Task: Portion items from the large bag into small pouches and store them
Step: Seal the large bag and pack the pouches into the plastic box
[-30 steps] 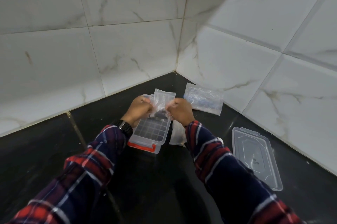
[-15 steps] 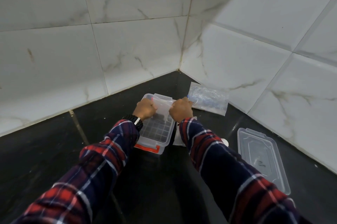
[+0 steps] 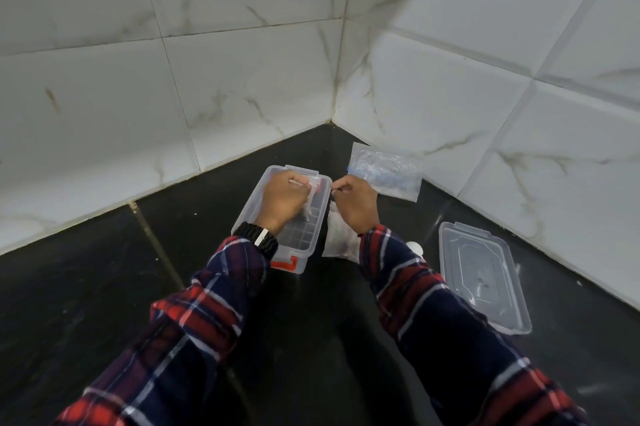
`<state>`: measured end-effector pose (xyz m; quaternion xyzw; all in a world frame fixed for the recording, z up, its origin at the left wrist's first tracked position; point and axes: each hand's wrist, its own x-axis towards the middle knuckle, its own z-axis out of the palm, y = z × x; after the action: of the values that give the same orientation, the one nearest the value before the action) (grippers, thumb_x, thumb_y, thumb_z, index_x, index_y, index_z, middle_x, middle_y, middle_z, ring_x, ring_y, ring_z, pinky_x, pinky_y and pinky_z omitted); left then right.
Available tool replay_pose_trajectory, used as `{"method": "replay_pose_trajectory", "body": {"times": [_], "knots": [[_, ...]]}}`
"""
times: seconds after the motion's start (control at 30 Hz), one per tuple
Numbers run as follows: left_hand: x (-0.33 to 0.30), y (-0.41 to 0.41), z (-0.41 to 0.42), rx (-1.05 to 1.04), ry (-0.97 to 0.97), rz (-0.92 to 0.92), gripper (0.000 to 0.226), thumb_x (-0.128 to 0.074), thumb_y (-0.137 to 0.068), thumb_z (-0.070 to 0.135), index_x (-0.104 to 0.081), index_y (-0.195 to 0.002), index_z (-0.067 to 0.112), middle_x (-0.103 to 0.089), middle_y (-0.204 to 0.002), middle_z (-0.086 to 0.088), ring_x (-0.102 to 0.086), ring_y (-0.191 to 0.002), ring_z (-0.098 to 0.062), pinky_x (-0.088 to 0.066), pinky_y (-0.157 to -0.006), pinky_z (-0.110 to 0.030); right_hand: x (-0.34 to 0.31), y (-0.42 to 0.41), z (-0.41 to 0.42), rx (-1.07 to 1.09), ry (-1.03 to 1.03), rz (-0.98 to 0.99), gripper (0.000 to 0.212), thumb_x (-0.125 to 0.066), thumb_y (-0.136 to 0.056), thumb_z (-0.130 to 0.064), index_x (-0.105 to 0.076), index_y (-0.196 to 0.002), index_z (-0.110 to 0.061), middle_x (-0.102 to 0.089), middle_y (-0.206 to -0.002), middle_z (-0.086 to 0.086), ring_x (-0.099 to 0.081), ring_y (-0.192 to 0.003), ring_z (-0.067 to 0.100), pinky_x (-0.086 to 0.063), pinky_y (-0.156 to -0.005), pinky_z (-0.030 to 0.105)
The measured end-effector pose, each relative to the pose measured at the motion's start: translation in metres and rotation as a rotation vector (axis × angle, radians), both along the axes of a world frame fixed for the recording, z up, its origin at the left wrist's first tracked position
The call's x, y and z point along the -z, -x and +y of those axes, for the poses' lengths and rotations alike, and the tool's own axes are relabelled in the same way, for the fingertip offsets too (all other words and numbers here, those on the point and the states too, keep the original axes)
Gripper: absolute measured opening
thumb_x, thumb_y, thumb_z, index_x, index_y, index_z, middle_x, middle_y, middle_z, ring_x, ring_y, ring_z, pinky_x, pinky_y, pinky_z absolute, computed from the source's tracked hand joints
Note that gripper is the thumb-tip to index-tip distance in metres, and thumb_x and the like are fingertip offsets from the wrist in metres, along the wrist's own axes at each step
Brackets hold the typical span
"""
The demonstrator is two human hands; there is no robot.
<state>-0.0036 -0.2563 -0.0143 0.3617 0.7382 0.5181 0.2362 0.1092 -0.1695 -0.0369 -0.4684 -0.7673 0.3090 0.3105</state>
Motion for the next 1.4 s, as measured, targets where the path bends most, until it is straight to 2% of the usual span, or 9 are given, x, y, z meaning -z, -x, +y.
{"method": "replay_pose_trajectory", "body": {"times": [0.07, 0.17, 0.37, 0.57, 0.73, 0.87, 1.17, 1.27, 1.4], "knots": [[-0.007, -0.024, -0.005, 0.03, -0.097, -0.069, 0.01, -0.054, -0.087, 0.005, -0.063, -0.091, 0.009, -0.065, -0.081, -0.008, -0.066, -0.073, -0.023, -0.057, -0.076, -0.041, -0.003, -0.019, -0.008, 0.012, 0.089, 0.055, 0.018, -0.056, -0.085, -0.003, -0.071, -0.09, -0.011, -0.069, -0.092, -0.001, -0.058, -0.082, 0.007, -0.038, -0.072, 0.004], [-0.006, -0.053, -0.009, 0.072, -0.193, -0.118, 0.009, -0.056, -0.089, 0.003, -0.063, -0.094, 0.008, -0.065, -0.08, -0.006, -0.066, -0.071, -0.016, -0.058, -0.073, -0.031, -0.003, -0.045, -0.015, 0.058, 0.249, 0.161, 0.023, -0.055, -0.084, -0.001, -0.067, -0.08, -0.021, -0.066, -0.08, -0.007, -0.064, -0.083, 0.014, -0.053, -0.088, 0.031], [0.035, -0.097, -0.016, 0.098, -0.019, 0.003, 0.018, -0.053, -0.09, 0.008, -0.063, -0.103, 0.012, -0.063, -0.098, -0.002, -0.058, -0.093, -0.015, -0.044, -0.082, -0.026, 0.021, -0.081, -0.023, 0.1, 0.383, 0.136, 0.024, -0.061, -0.078, -0.002, -0.064, -0.071, -0.025, -0.07, -0.084, 0.005, -0.068, -0.088, 0.025, -0.055, -0.088, 0.043], [0.088, -0.11, -0.025, 0.066, 0.164, 0.17, 0.036, -0.054, -0.093, 0.009, -0.048, -0.128, 0.004, -0.053, -0.126, -0.014, -0.048, -0.12, -0.026, -0.037, -0.099, -0.031, 0.052, -0.089, -0.031, 0.147, 0.427, 0.052, 0.03, -0.065, -0.077, 0.0, -0.056, -0.061, -0.024, -0.071, -0.092, 0.017, -0.066, -0.095, 0.032, -0.052, -0.09, 0.044], [0.096, -0.108, -0.013, 0.008, 0.237, 0.24, 0.039, -0.046, -0.094, 0.006, -0.043, -0.133, -0.001, -0.054, -0.128, -0.021, -0.049, -0.121, -0.032, -0.04, -0.104, -0.04, 0.066, -0.083, -0.03, 0.174, 0.44, 0.04, 0.015, -0.067, -0.076, -0.003, -0.064, -0.088, -0.011, -0.07, -0.096, 0.014, -0.066, -0.096, 0.03, -0.053, -0.089, 0.042], [0.094, -0.106, -0.004, -0.031, 0.27, 0.226, 0.045, -0.046, -0.095, 0.006, -0.036, -0.138, -0.004, -0.05, -0.133, -0.023, -0.046, -0.125, -0.035, -0.036, -0.104, -0.04, 0.056, -0.075, -0.036, 0.162, 0.419, 0.018, 0.017, -0.061, -0.078, -0.001, -0.058, -0.068, -0.015, -0.069, -0.088, 0.015, -0.067, -0.089, 0.031, -0.055, -0.084, 0.043], [0.104, -0.101, -0.003, -0.051, 0.161, -0.072, 0.032, -0.069, -0.081, 0.016, -0.059, -0.109, 0.004, -0.066, -0.1, -0.014, -0.063, -0.093, -0.029, -0.052, -0.085, -0.045, 0.06, -0.081, -0.029, 0.146, 0.588, 0.162, 0.028, -0.066, -0.077, 0.001, -0.062, -0.103, -0.006, -0.068, -0.101, 0.017, -0.069, -0.085, 0.028, -0.058, -0.071, 0.034], [0.101, -0.099, -0.013, 0.035, 0.125, -0.053, 0.02, -0.071, -0.079, 0.02, -0.065, -0.093, 0.006, -0.067, -0.09, -0.012, -0.065, -0.084, -0.027, -0.054, -0.077, -0.044, 0.051, -0.091, -0.027, 0.018, 0.652, 0.214, 0.029, -0.065, -0.073, 0.007, -0.063, -0.098, -0.007, -0.07, -0.097, 0.021, -0.07, -0.087, 0.031, -0.056, -0.067, 0.032], [0.088, -0.104, -0.035, 0.077, -0.011, -0.081, 0.019, -0.068, -0.084, 0.013, -0.059, -0.1, 0.014, -0.064, -0.099, -0.002, -0.06, -0.09, -0.015, -0.05, -0.081, -0.032, 0.035, -0.099, -0.022, -0.158, 0.704, 0.203, 0.023, -0.058, -0.081, 0.012, -0.061, -0.097, -0.004, -0.067, -0.086, 0.013, -0.066, -0.082, 0.023, -0.055, -0.066, 0.026]]}}
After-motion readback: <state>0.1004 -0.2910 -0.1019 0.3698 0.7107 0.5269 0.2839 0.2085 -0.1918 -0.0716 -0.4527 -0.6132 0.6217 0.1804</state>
